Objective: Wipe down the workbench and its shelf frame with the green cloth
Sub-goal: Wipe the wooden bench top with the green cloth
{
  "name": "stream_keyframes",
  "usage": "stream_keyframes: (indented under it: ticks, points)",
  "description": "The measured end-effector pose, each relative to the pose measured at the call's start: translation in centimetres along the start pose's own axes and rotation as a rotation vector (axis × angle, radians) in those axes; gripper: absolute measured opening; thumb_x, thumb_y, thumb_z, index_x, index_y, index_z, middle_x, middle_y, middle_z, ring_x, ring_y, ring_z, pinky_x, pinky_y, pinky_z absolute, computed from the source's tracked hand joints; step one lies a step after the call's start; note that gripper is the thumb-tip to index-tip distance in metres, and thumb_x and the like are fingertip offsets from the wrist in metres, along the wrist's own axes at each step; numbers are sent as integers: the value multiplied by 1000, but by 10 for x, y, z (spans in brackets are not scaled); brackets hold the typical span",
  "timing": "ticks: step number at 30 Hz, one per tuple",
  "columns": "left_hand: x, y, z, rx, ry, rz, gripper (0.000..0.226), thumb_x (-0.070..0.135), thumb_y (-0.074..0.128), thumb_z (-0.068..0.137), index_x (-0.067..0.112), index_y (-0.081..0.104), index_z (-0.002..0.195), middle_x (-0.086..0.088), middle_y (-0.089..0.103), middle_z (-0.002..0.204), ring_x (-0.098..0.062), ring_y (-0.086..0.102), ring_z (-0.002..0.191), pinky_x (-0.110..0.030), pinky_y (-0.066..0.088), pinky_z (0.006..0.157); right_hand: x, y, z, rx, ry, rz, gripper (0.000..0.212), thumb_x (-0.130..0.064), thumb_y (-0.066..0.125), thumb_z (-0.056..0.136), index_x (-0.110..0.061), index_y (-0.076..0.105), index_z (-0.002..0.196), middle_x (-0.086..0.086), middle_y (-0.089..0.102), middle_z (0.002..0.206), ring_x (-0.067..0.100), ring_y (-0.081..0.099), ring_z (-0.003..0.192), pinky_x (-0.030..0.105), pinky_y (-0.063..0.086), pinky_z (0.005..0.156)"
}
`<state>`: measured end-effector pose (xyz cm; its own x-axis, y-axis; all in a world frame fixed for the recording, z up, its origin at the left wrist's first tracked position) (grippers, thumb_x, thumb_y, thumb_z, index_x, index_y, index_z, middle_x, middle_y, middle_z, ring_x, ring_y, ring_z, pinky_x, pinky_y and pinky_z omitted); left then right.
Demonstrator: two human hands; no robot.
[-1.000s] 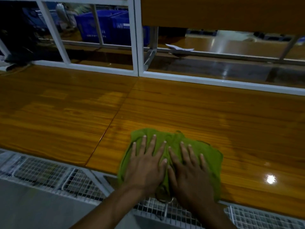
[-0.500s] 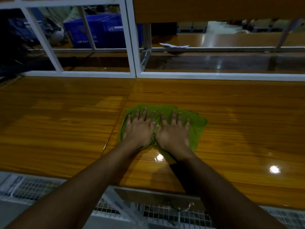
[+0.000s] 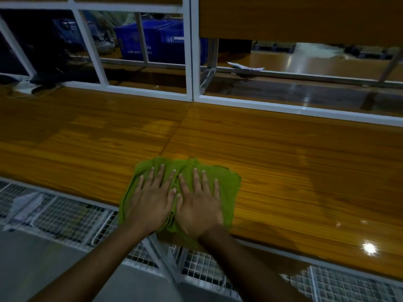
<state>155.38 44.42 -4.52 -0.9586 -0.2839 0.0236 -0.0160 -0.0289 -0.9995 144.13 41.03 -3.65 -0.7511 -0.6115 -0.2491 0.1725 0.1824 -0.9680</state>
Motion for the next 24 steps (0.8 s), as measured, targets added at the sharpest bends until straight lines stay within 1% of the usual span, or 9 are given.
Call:
stream_keyframes:
  ticks: [3, 6, 7, 10, 12, 15, 17, 20, 24]
  points:
    - [37, -1, -18, 40, 14, -42, 72, 54, -9, 90, 27, 3, 155, -4, -5, 161, -27, 5, 150, -42, 5, 120, 27, -1, -28, -30, 17, -33, 61, -49, 2, 97, -32, -6, 155, 7, -18, 162, 26, -20, 149, 55, -11, 118]
    - [82, 1, -10, 11, 79, -56, 72, 55, -16, 85, 32, -9, 154, -2, -19, 160, -24, -13, 149, -41, -4, 120, 67, -10, -45, -16, 73, -57, 69, -53, -7, 89, -32, -6, 155, 5, -20, 161, 26, -20, 149, 54, -9, 119]
    - [96, 1, -3, -3, 112, -63, 71, 55, -15, 86, 32, -11, 153, -2, -20, 160, -23, -16, 148, -41, -6, 121, 81, -14, -48, 0, 102, -57, 71, -53, -10, 87, -32, -5, 155, 5, -19, 161, 25, -18, 149, 53, -8, 119]
    - [127, 2, 24, -42, 219, -74, 60, 52, 1, 98, 33, -8, 154, -2, -17, 162, -22, -16, 149, -44, -3, 121, 113, -22, -48, 67, 181, -57, 76, -52, -12, 85, -32, 3, 157, 5, -11, 164, 23, -13, 151, 52, -6, 120]
    - [136, 3, 43, -50, 274, -64, 60, 51, 6, 99, 33, -5, 155, -2, -13, 163, -22, -13, 149, -45, -1, 121, 126, -25, -39, 94, 238, -64, 73, -51, -8, 88, -32, 4, 157, 6, -9, 164, 23, -12, 151, 52, -5, 120]
    - [141, 4, 77, -61, 322, -65, 56, 49, 12, 102, 34, -1, 155, 0, -9, 163, -21, -8, 150, -44, -2, 121, 141, -26, -12, 83, 357, -66, 62, -49, 6, 97, -33, 3, 157, 6, -7, 165, 24, -10, 151, 54, -6, 119]
    - [139, 4, 101, -56, 346, -60, 55, 47, 14, 103, 34, 1, 155, -1, -5, 164, -22, -4, 150, -45, -2, 121, 145, -29, 10, 113, 402, -88, 59, -47, 14, 101, -32, 6, 157, 8, -1, 165, 27, -5, 151, 55, -3, 119]
    - [124, 4, 137, -60, 367, -56, 55, 45, 14, 104, 32, 4, 156, -3, -3, 164, -24, -2, 150, -48, -1, 120, 141, -30, 44, 136, 426, -130, 59, -46, 15, 101, -29, 9, 157, 13, 4, 165, 32, 2, 150, 58, 1, 118]
    - [86, 4, 165, -51, 331, -58, 54, 44, 16, 104, 32, 4, 156, -3, -2, 164, -25, -1, 150, -49, 0, 120, 122, -26, 88, 73, 451, -134, 61, -51, 9, 100, -30, 2, 157, 14, -2, 164, 35, -4, 150, 61, -3, 117]
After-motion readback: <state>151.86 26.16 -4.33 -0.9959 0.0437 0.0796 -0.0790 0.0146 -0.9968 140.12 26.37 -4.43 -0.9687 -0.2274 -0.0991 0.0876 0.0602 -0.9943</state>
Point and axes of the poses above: each hand's wrist, its own z-axis towards the middle knuckle, its own y-axis out of the palm, x = y × z, the point moved 7 cm from there along z, towards the middle knuckle
